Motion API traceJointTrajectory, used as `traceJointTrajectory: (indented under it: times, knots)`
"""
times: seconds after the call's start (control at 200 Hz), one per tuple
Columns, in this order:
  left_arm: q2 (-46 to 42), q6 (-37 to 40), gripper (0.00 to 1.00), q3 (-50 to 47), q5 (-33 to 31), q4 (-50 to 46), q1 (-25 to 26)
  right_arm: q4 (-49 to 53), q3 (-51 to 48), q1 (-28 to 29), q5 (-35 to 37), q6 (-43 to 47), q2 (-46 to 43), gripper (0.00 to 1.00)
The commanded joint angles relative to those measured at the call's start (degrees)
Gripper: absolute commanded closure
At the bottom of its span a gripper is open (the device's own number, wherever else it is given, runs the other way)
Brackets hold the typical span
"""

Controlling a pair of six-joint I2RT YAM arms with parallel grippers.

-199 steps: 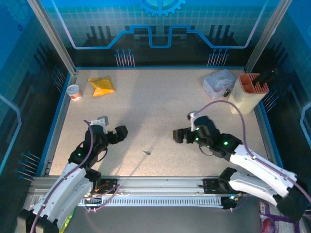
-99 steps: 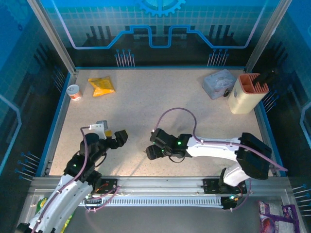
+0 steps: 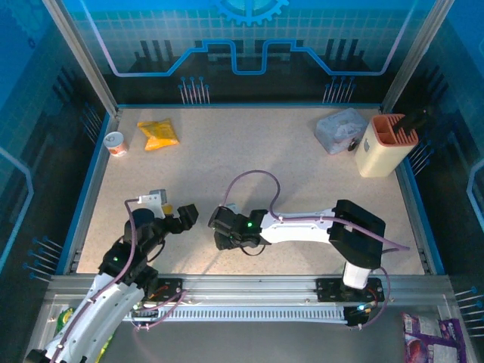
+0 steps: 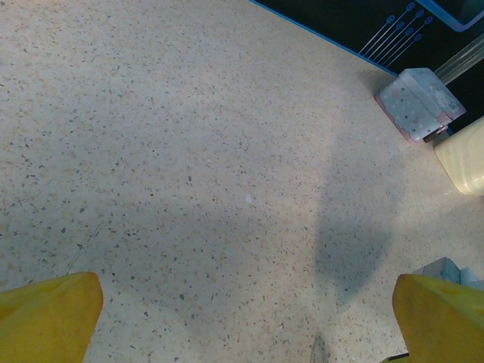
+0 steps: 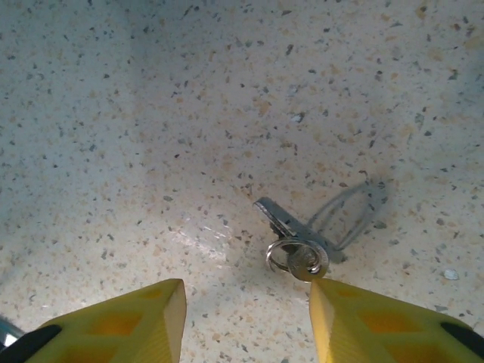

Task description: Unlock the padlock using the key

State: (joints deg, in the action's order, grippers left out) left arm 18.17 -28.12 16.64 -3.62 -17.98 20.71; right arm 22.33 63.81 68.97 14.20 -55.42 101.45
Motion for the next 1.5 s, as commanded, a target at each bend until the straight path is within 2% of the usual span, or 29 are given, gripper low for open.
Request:
traceJointTrajectory:
  times: [0.0,0.375,0.645,1.126,1.201,1.421,1.496]
  knots:
    - [-0.9,0.4,0.01,0.0,-0.8,-1.7,0.3,3.2,1.9,0.6,3.4,-1.6,2.0,0.54]
    - [-1.4,0.3,0.01,0.1,0.2,-1.8,0.3,5.9,7.1,-0.3,2.7,-0.3,8.3,0.57]
    - [-1.5,0.5,0.01,0.0,1.1,-1.5,0.3,7.1,8.8,-0.8,1.2,0.2,11.3,0.64]
    - [-1.3,0.6,0.01,-0.4,0.6,-1.0,0.3,12.5,8.5,0.7,8.3,0.8,10.4,0.65]
    - [-1.4,0.6,0.01,-0.5,0.6,-0.9,0.3,12.6,8.3,0.9,8.8,0.8,10.4,0.68]
    - [-1.4,0.7,0.01,-0.6,0.5,-0.7,0.3,12.8,7.9,1.8,11.3,1.3,9.5,0.88]
    - [-1.4,0.7,0.01,-0.7,0.4,-0.6,0.3,12.8,7.6,2.2,12.1,0.6,8.1,0.92]
